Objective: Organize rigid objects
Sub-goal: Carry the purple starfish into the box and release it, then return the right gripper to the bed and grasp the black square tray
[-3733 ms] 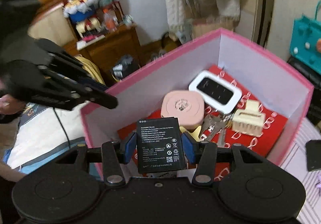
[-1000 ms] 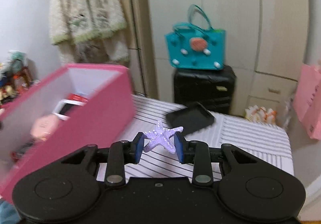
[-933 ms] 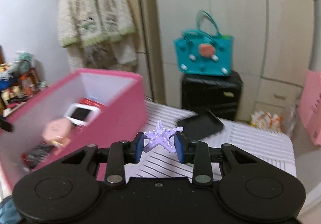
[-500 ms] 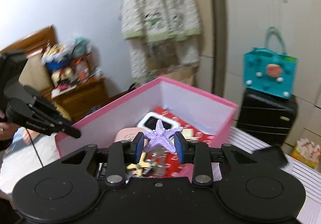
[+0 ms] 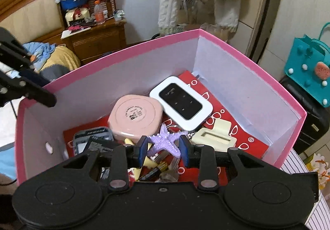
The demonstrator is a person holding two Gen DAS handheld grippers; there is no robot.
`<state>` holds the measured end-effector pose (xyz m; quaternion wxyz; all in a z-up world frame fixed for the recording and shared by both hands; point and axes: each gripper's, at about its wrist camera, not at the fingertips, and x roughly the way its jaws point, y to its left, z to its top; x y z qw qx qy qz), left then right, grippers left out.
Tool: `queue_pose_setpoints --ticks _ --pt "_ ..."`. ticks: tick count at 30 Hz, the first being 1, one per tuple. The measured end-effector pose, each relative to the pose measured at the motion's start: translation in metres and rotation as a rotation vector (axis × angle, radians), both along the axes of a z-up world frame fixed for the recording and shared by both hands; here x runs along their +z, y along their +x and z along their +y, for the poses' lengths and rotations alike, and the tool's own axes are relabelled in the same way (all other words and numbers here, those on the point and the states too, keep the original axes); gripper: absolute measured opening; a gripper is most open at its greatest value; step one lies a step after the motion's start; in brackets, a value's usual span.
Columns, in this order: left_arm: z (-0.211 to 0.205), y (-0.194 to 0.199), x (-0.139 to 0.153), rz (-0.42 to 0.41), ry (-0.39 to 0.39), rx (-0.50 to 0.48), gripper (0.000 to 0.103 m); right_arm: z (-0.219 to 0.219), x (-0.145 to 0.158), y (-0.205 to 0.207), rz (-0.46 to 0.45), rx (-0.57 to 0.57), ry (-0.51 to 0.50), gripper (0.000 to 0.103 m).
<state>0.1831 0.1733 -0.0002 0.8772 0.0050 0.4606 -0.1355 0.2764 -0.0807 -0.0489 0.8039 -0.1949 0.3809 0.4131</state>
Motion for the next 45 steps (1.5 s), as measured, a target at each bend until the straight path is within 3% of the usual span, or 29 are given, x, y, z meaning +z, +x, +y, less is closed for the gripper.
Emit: queue_pose_setpoints --ticks 3,5,12,20,22,30,35,45 --pt "0.002 0.000 -0.001 0.001 -0.015 0.002 0.010 -0.010 0.007 0.000 -0.026 -0.047 0.039 0.042" --pt "0.004 0.000 0.000 0.002 -0.031 0.006 0.010 -0.027 0.019 -0.001 -0.055 -0.094 0.090 0.049" --pt "0.007 0.001 -0.002 -0.001 -0.052 0.022 0.010 -0.120 0.051 -0.003 -0.056 -0.301 0.216 0.055" --pt "0.003 0.002 -0.001 0.012 -0.042 0.053 0.009 -0.201 0.022 0.011 -0.001 -0.502 0.246 0.057" --pt "0.001 0.002 -0.001 0.012 -0.035 0.060 0.010 -0.214 0.011 0.018 0.040 -0.537 0.273 0.061" --pt "-0.001 0.003 0.000 0.020 -0.031 0.090 0.010 -0.223 -0.032 0.060 0.185 -0.625 0.343 0.081" --pt "-0.005 0.006 0.000 0.025 -0.013 0.093 0.010 -0.219 -0.054 0.092 0.305 -0.658 0.347 0.081" --pt "-0.008 0.010 0.001 0.040 0.007 0.083 0.010 -0.210 -0.067 0.128 0.256 -0.806 0.349 0.096"
